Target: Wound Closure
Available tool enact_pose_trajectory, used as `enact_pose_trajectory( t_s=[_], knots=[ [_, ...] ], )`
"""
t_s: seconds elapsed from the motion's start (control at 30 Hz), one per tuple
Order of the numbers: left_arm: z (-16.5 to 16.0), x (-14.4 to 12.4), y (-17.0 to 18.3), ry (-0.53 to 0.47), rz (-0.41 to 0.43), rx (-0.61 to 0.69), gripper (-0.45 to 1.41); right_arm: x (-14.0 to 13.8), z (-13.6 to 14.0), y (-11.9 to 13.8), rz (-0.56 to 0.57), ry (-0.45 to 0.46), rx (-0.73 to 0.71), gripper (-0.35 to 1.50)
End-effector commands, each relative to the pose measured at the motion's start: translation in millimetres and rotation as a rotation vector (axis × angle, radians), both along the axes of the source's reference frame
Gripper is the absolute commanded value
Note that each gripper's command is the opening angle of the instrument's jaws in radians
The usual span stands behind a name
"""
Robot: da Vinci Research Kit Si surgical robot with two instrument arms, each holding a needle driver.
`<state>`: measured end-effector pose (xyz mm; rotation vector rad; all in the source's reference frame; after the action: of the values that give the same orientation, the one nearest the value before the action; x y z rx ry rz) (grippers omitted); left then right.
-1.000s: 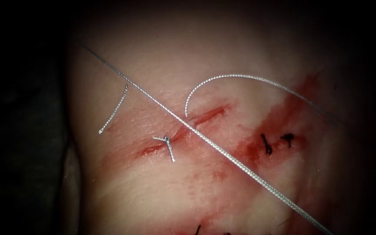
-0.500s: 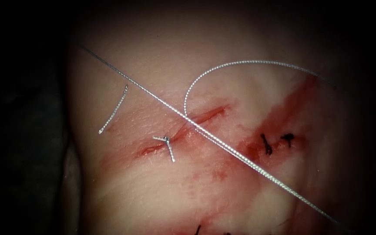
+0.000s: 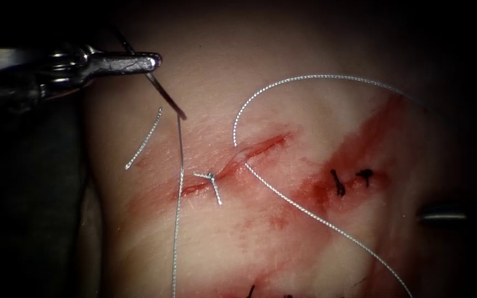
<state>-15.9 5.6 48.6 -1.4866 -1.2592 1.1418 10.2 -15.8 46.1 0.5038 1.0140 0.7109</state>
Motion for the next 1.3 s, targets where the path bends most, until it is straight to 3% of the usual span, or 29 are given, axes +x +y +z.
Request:
enact_pose_trajectory(
  t_s=[0.03, 0.1, 0.2, 0.3, 0.33, 0.4, 0.43, 0.57, 0.63, 0.8, 0.97, 1.03, 1.3],
  knots=[
    [-0.1, -1.1, -0.6, -0.019, 0.027, 0.001, -0.45, 2.1, 0.2, 1.2, 0.044, 0.0, 0.003, -0.06],
    [-1.3, -2.0, -1.3, -0.052, 0.074, 0.007, -0.45, 3.6, 0.6, 1.6, 0.117, -0.031, 0.004, 0.07],
    [-2.3, -2.8, -1.7, -0.082, 0.114, 0.017, -0.45, 6.1, 1.3, 1.3, 0.202, -0.082, -0.005, 0.12],
    [-2.3, -3.0, -1.8, -0.086, 0.112, 0.017, -0.45, 8.7, 1.8, 0.8, 0.263, -0.132, -0.016, -0.01],
    [-2.2, -2.8, -1.8, -0.09, 0.114, 0.015, -0.45, 9.4, 2.0, 0.5, 0.273, -0.153, -0.021, 0.04],
    [-1.9, -2.5, -1.7, -0.092, 0.115, 0.015, -0.45, 11.0, 2.7, -0.3, 0.271, -0.19, -0.024, 0.61],
    [-1.7, -2.3, -1.6, -0.089, 0.109, 0.02, -0.45, 11.7, 3.1, -0.7, 0.251, -0.2, -0.018, 0.69],
    [-1.3, -1.5, -1.3, -0.087, 0.104, 0.021, -0.45, 14.1, 4.6, -2.5, 0.17, -0.209, 0.01, 0.52],
    [-1.2, -1.2, -1.3, -0.08, 0.09, 0.016, -0.45, 15.0, 5.5, -3.4, 0.147, -0.196, 0.028, 0.29],
    [-1.2, -1.4, -1.2, -0.076, 0.084, 0.018, -0.45, 16.7, 7.2, -4.6, 0.122, -0.188, 0.023, 0.17],
    [-1.3, -1.3, -1.3, -0.078, 0.085, 0.013, -0.45, 18.3, 8.8, -5.5, 0.083, -0.219, 0.018, 0.12],
    [-1.3, -1.3, -1.2, -0.078, 0.085, 0.007, -0.45, 18.7, 9.6, -5.6, 0.084, -0.224, 0.013, 0.19],
    [-1.4, -1.4, -1.3, -0.077, 0.089, 0.007, -0.45, 18.5, 10.5, -4.3, 0.086, -0.248, 0.019, 0.24]
  ],
)
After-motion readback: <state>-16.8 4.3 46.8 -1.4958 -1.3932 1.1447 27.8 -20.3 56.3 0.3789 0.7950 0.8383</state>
